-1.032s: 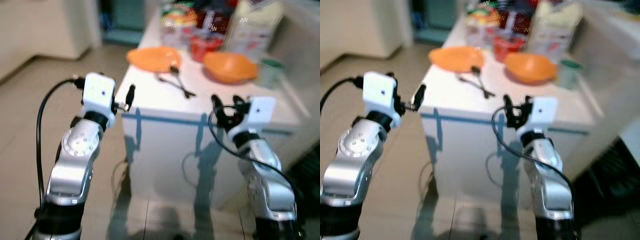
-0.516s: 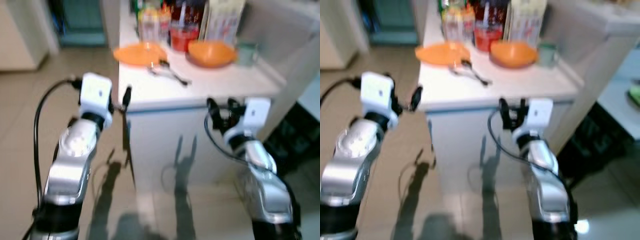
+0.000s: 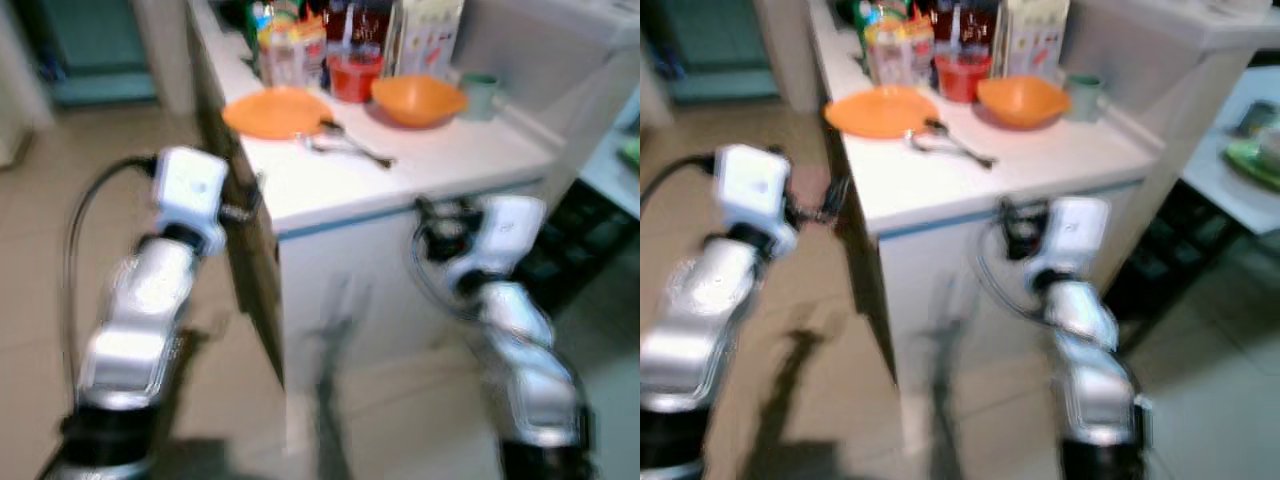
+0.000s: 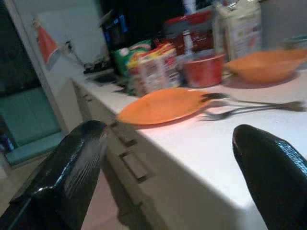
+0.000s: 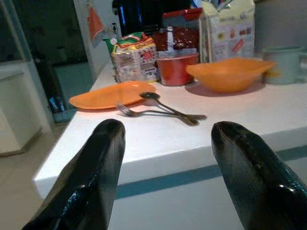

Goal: Setting the table

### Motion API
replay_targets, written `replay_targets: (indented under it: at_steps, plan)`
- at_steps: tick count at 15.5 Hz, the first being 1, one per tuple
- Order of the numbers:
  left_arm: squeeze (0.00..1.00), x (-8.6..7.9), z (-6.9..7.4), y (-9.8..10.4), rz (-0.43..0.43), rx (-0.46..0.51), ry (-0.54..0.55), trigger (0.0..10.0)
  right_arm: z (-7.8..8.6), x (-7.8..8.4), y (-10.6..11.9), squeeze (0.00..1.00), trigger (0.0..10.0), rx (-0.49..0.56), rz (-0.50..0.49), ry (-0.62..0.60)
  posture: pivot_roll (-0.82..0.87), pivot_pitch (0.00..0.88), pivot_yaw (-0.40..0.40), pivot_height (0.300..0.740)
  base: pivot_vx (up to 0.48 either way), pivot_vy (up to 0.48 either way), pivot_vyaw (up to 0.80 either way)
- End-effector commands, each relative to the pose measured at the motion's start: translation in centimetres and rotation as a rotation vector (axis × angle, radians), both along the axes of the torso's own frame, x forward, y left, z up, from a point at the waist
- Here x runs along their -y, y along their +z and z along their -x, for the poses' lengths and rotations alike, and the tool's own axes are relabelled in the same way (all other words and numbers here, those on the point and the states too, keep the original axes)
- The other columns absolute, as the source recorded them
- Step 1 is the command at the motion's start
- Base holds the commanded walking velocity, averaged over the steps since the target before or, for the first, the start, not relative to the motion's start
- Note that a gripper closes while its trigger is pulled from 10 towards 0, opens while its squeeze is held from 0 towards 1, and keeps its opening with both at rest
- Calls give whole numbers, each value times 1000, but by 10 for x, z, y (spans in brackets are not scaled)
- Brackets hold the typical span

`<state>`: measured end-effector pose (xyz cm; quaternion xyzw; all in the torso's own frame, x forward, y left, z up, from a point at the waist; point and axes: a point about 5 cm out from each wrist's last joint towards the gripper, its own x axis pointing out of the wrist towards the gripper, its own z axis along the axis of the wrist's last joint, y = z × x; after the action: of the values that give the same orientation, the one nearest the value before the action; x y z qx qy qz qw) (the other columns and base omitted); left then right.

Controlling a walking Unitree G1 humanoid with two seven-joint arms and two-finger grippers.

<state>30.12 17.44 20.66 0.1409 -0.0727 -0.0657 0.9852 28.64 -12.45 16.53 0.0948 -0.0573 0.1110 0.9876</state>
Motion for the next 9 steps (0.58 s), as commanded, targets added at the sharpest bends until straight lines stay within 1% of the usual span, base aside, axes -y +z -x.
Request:
replay_targets:
  at_steps: [1,3,6,9]
  plan:
    - [0,9,0,3,3,14,-28,10000,-1,10,4,0,10000,13,9,-32,40,0,-33,740,0,480,-744]
    - [0,9,0,3,4,15,-28,10000,-1,11,4,0,10000,13,11,-29,43,0,-35,740,0,480,-747]
    - [0,8,1,3,2,18,-25,10000,-1,7,1,0,10000,5,21,0,48,0,-40,740,0,480,0]
    - [0,8,2,2,2,18,-21,10000,2,-1,-7,0,10000,-43,48,70,54,0,-49,740,0,480,0]
